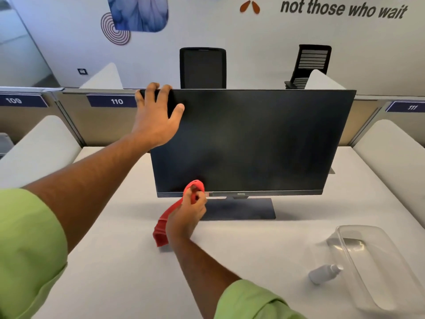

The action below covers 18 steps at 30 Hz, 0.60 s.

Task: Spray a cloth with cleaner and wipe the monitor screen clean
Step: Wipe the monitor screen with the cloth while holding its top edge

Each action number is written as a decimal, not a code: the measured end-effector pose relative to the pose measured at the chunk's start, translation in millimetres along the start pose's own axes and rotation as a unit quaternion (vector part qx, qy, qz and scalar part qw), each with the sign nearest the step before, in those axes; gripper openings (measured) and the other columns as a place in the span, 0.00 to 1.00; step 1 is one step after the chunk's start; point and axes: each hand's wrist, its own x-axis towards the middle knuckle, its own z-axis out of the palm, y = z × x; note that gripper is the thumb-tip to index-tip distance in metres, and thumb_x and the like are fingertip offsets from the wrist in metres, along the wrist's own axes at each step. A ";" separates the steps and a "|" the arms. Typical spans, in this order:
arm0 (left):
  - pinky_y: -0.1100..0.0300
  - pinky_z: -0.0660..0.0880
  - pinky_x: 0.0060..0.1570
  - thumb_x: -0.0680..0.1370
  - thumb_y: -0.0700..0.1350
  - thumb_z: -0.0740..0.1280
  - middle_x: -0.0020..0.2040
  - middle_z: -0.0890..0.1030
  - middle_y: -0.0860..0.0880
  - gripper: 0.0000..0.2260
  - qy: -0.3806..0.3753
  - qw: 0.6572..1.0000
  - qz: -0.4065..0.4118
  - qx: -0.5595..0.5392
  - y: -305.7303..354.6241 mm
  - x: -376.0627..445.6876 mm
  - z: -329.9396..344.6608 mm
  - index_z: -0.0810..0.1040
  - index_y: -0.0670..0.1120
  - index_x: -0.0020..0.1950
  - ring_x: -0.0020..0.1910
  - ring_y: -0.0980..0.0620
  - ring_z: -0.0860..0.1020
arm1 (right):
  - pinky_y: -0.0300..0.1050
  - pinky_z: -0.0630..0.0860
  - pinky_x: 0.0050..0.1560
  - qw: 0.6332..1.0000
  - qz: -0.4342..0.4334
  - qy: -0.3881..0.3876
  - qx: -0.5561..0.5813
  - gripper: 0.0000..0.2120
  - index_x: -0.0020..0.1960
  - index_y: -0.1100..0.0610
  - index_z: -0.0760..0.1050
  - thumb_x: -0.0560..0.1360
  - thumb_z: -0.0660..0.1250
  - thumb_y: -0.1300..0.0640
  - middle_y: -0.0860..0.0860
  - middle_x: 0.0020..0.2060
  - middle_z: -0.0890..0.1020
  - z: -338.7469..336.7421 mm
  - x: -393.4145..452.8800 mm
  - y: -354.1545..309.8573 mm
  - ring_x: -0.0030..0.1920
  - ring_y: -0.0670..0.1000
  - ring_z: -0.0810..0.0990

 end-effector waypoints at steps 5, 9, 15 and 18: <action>0.39 0.63 0.73 0.82 0.58 0.58 0.77 0.59 0.47 0.25 -0.025 1.000 0.000 -0.012 -3.1 1.7 -7.4 0.61 0.51 0.77 0.77 0.37 0.53 | 0.42 0.73 0.73 0.983 -0.080 -0.087 -0.140 0.25 0.80 0.45 0.65 0.85 0.66 0.55 0.45 0.70 0.71 23.2 -4.8 4.3 0.63 0.46 0.70; 0.37 0.60 0.74 0.83 0.58 0.57 0.79 0.56 0.47 0.26 -0.052 0.999 0.002 -0.015 -3.4 5.2 -11.4 0.59 0.52 0.78 0.79 0.37 0.49 | 0.45 0.75 0.73 0.951 -0.137 -0.220 -0.169 0.23 0.77 0.51 0.73 0.83 0.65 0.65 0.47 0.70 0.73 7.7 7.6 -7.2 0.67 0.53 0.74; 0.35 0.50 0.77 0.83 0.59 0.57 0.82 0.51 0.48 0.27 -0.067 0.998 0.008 -0.006 -8.4 4.6 -10.7 0.56 0.53 0.80 0.79 0.34 0.41 | 0.49 0.79 0.68 0.967 -0.071 -0.240 -0.050 0.19 0.68 0.49 0.80 0.83 0.61 0.65 0.49 0.64 0.80 -33.6 22.7 -9.7 0.63 0.52 0.80; 0.35 0.50 0.75 0.83 0.57 0.59 0.83 0.42 0.52 0.29 -0.090 0.996 0.017 -0.021 -18.8 1.2 -13.4 0.51 0.57 0.82 0.79 0.36 0.36 | 0.57 0.83 0.63 0.971 0.020 -0.227 0.068 0.18 0.56 0.43 0.84 0.80 0.64 0.65 0.53 0.58 0.85 -59.4 21.9 -14.2 0.57 0.58 0.85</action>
